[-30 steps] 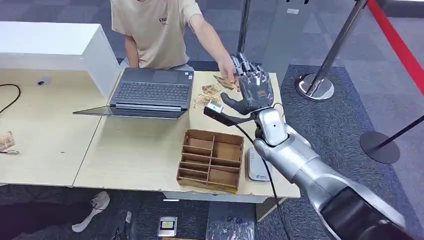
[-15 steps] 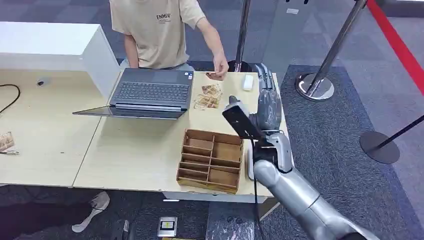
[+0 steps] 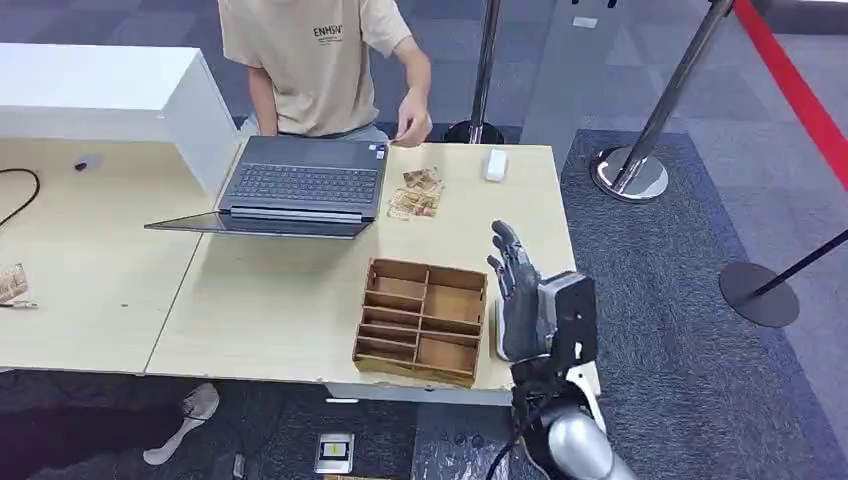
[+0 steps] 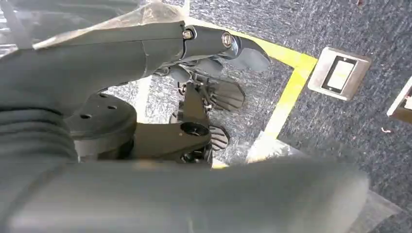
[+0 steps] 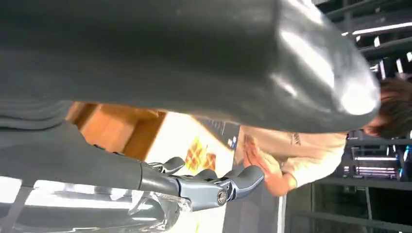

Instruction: Pass the card to the sensor for recognition and then transmit it.

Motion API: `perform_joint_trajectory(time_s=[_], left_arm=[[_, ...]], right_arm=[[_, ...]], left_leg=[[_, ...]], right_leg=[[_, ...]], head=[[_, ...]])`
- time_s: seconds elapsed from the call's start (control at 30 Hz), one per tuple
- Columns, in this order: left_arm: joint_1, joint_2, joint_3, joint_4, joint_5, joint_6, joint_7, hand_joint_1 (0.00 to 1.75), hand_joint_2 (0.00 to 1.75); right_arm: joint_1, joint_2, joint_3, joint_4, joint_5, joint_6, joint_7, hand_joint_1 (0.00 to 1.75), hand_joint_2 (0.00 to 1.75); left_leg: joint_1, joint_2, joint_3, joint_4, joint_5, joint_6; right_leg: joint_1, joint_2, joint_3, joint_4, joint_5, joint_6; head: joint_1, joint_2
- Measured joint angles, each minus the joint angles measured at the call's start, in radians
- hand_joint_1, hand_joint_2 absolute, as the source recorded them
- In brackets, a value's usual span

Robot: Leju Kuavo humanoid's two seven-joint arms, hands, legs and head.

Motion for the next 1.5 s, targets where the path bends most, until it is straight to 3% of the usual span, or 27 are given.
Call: perform_joint_trajectory(time_s=[0.07,0.1,0.57,0.7,0.77,0.87,1.0,1.2,1.5], left_arm=[[0.0,0.0,0.0,0.0,0.0,0.0,0.0,0.0,1.75],[0.0,0.001,0.0,0.0,-0.001,0.0,0.0,0.0,1.75],[-0.001,0.003,0.0,0.0,0.0,0.003,0.017,0.0,1.75],[-0.001,0.004,0.0,0.0,-0.005,0.003,0.024,0.0,1.75],[-0.002,0.004,0.0,0.0,-0.015,0.002,0.034,0.0,1.75],[-0.003,0.004,-0.001,0.0,-0.027,-0.006,0.039,0.0,1.75],[-0.003,0.004,-0.002,0.0,-0.031,-0.016,0.033,0.0,1.75],[-0.003,0.004,-0.002,0.0,-0.025,-0.018,0.023,0.0,1.75],[-0.003,0.004,-0.002,0.0,-0.016,-0.018,0.032,0.0,1.75]], right_arm=[[0.019,-0.005,0.002,-0.026,-0.006,0.004,-0.003,0.0,0.0],[0.024,-0.008,0.002,-0.037,-0.011,0.006,-0.004,0.0,1.75],[0.048,-0.034,0.016,-0.08,-0.004,-0.007,0.004,0.0,1.75],[0.038,-0.039,0.02,-0.08,0.206,-0.085,0.088,0.0,1.75],[0.014,-0.04,0.024,-0.076,0.418,-0.119,0.161,0.0,1.75],[-0.048,-0.043,0.027,-0.061,0.653,-0.101,0.255,0.0,1.75],[-0.135,-0.049,0.034,-0.013,0.808,-0.065,0.312,0.0,1.75],[-0.168,-0.051,0.044,0.024,0.785,-0.067,0.306,0.0,1.75],[-0.1,-0.051,0.063,0.055,0.701,-0.084,0.255,0.0,1.75]], left_leg=[[0.0,0.0,0.0,0.0,0.0,0.0],[0.0,0.0,0.0,0.0,0.0,0.0],[0.0,0.0,0.0,0.0,0.0,0.0],[0.0,0.0,0.0,0.0,0.0,0.0],[0.0,0.0,0.0,0.0,0.0,0.0],[0.0,0.001,0.0,0.0,0.0,0.0],[0.0,0.001,0.0,0.0,0.001,0.0],[0.0,0.001,0.0,0.0,0.0,0.0],[0.0,0.001,0.0,0.0,-0.001,0.0]], right_leg=[[0.0,0.0,0.0,0.0,0.0,0.0],[0.0,0.0,0.0,0.0,0.0,0.0],[0.0,0.0,0.0,0.0,0.0,0.0],[0.0,0.0,0.0,0.0,0.0,0.0],[0.0,0.0,0.0,0.0,0.0,0.0],[0.0,0.0,0.0,0.0,0.0,0.0],[0.0,0.0,0.001,0.001,0.0,0.0],[0.0,0.0,0.0,0.001,0.0,0.0],[0.0,0.0,0.0,0.001,-0.002,-0.001]], head=[[0.0,0.0],[0.0,0.0],[0.0,0.0],[0.0,0.0],[0.0,0.0],[0.0,0.0],[0.0,0.0],[0.0,0.0],[0.0,0.0]])
